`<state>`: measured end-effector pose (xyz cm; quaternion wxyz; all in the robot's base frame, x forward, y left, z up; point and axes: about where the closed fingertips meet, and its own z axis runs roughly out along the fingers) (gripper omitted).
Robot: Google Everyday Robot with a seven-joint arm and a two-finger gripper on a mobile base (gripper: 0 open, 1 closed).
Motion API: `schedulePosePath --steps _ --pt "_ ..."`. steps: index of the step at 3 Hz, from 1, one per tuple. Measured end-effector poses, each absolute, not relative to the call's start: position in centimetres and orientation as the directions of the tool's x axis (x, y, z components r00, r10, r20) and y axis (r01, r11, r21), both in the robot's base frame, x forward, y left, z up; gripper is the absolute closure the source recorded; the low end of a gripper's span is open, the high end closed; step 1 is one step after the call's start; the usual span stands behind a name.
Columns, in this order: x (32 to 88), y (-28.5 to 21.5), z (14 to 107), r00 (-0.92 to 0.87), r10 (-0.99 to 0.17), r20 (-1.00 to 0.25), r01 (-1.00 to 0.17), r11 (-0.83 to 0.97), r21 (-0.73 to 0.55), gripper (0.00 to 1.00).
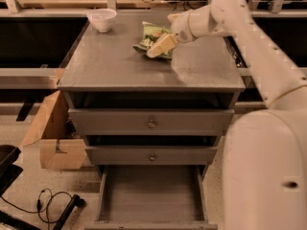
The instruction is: Place green jalapeno chip bag into bottom drawer
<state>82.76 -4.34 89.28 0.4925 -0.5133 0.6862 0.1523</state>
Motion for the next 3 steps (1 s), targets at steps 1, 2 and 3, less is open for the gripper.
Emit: schedulePosePath --steps 1,2,3 --pt "85.4 -0.83 86.81 -0.001 -0.584 -0.812 -0.867 0.406 -0.291 0.1" --pt "85.65 -0.34 86.4 -0.007 -0.594 -0.804 -0.868 0.403 -0.29 0.32" --pt "85.63 -0.36 86.41 -0.006 -0.593 -0.805 -0.868 0.403 -0.29 0.56"
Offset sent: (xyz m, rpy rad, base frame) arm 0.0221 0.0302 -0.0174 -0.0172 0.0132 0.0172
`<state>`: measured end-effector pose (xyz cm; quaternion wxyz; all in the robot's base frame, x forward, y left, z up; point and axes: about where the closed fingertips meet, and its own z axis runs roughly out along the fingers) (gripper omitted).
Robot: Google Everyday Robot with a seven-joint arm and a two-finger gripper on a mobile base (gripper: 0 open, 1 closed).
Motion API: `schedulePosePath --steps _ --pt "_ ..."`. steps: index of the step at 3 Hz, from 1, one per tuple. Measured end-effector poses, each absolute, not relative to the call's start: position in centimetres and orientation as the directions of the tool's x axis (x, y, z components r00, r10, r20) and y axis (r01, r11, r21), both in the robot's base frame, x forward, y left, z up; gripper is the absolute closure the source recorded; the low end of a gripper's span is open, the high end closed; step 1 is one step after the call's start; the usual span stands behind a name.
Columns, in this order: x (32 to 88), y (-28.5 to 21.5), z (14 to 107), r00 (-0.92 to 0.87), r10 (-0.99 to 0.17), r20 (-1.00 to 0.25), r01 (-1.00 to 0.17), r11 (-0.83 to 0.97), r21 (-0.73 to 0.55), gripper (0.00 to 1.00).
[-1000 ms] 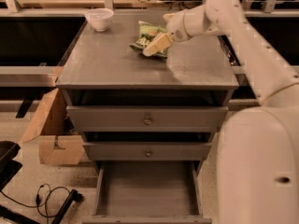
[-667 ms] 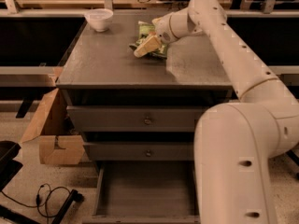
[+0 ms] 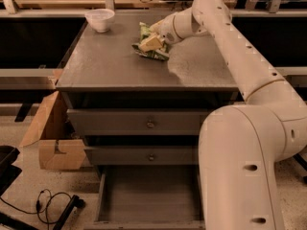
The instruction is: Place green jalapeno chip bag into bottom drawer
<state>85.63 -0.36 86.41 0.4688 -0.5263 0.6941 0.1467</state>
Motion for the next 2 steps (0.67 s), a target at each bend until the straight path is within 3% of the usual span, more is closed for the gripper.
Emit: schedulePosePath --steps 2 --pt "85.63 -0.35 86.41 -0.006 -0.593 -0.805 -0.868 0.403 -0.29 1.0"
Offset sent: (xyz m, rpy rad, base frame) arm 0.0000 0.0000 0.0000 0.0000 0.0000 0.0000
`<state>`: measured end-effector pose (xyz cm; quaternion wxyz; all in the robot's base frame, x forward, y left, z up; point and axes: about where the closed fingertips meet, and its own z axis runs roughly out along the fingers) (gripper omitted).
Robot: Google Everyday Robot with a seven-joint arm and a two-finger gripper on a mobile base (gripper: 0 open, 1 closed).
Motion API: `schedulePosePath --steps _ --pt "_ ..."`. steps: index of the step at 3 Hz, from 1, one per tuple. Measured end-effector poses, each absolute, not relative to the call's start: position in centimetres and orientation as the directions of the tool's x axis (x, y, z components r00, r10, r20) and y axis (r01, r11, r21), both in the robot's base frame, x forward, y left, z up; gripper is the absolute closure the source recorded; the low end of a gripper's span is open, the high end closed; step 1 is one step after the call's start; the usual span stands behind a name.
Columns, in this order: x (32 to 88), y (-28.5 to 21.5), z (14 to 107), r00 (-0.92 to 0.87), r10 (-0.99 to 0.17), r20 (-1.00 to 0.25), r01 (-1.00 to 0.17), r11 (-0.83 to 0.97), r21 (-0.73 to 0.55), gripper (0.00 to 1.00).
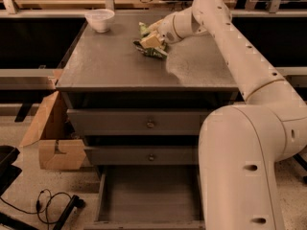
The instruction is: Place green jalapeno chip bag into bottom drawer
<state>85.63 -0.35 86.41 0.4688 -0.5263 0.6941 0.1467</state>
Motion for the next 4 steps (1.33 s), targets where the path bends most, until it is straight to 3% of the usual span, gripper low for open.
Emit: schedulePosePath --steps 2,4 --pt "82.7 -4.5 94.0 0.074 -0.627 -0.776 -0.809 0.417 -0.414 1.0" --pt "68.5 -8.9 108.3 0.164 -0.504 -0.848 -0.707 0.54 -0.457 1.0"
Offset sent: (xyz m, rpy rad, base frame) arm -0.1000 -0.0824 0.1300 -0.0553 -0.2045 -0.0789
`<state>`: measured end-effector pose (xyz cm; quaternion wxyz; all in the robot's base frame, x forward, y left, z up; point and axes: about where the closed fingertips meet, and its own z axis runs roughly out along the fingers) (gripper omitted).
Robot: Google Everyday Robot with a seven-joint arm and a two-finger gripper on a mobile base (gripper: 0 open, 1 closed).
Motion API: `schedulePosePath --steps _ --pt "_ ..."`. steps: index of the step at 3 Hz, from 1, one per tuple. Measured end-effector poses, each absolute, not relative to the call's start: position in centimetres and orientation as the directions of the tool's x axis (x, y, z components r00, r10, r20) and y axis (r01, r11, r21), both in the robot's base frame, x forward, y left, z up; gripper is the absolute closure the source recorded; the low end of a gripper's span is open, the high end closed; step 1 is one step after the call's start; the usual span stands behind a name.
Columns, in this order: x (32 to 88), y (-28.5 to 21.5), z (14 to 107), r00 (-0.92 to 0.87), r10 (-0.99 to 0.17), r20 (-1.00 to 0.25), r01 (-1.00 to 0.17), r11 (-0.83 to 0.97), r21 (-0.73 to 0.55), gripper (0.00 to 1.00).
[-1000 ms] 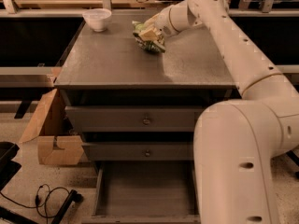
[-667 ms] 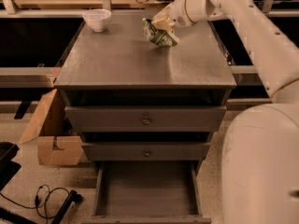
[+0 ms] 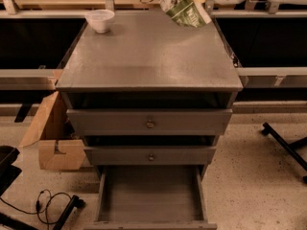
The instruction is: Place green jalapeno chip bag into bottom drawer
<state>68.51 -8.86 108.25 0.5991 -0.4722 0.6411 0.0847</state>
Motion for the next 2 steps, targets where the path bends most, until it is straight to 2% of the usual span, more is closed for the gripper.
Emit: schedulePosePath --steps 1,2 --pt "59.6 -7.1 110.9 0.179 -0.45 -0.875 -0.721 0.545 -0.428 1.0" --pt "54.7 -9.0 106.2 0.054 -0.454 -0.889 -0.773 0.545 -0.325 1.0"
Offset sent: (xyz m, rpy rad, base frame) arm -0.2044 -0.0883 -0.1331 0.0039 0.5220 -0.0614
